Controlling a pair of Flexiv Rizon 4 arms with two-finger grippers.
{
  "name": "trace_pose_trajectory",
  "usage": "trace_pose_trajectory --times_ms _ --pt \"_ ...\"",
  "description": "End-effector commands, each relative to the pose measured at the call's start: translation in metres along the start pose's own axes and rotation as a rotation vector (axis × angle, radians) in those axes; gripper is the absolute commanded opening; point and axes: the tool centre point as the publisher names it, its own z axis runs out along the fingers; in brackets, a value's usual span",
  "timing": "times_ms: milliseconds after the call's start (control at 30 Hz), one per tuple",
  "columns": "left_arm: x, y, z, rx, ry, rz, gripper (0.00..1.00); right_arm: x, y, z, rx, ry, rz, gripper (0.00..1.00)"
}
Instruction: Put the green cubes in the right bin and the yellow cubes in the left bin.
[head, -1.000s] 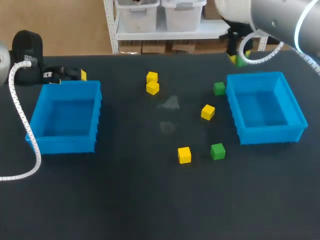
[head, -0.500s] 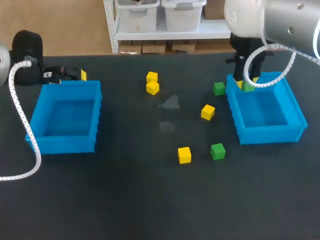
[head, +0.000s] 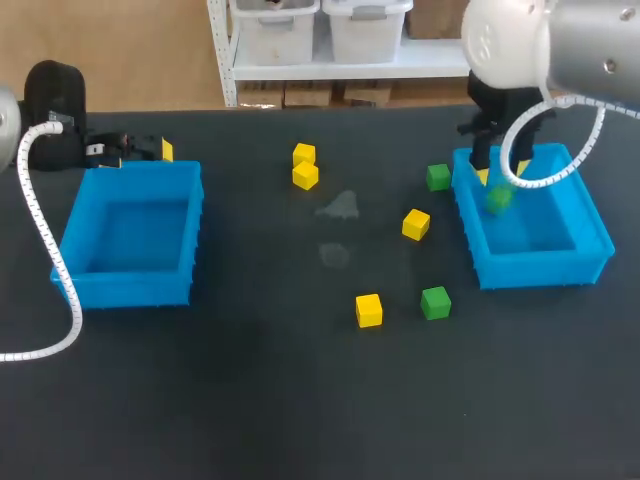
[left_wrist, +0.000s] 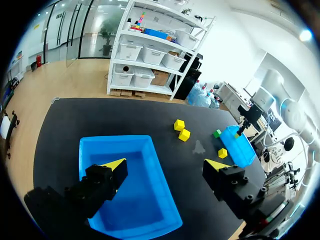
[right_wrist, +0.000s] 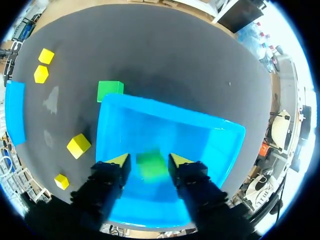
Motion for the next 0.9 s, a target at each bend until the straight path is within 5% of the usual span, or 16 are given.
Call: trace_pose_trajectory --times_ms 33,533,900 --pt "0.002 0.003 0.0 0.012 -0.007 0.002 1.0 0.004 0.001 -0.005 0.01 -0.236 -0.004 1.0" --pt "0.002 0.003 0.0 0.012 -0.007 0.002 1.0 -0.01 0.05 -0.059 0.107 -0.222 -0.127 1.0" --pt "0.002 0.003 0.0 0.012 -0.007 0.002 1.0 0.001 0.11 -0.049 0.117 -0.203 -0.242 1.0"
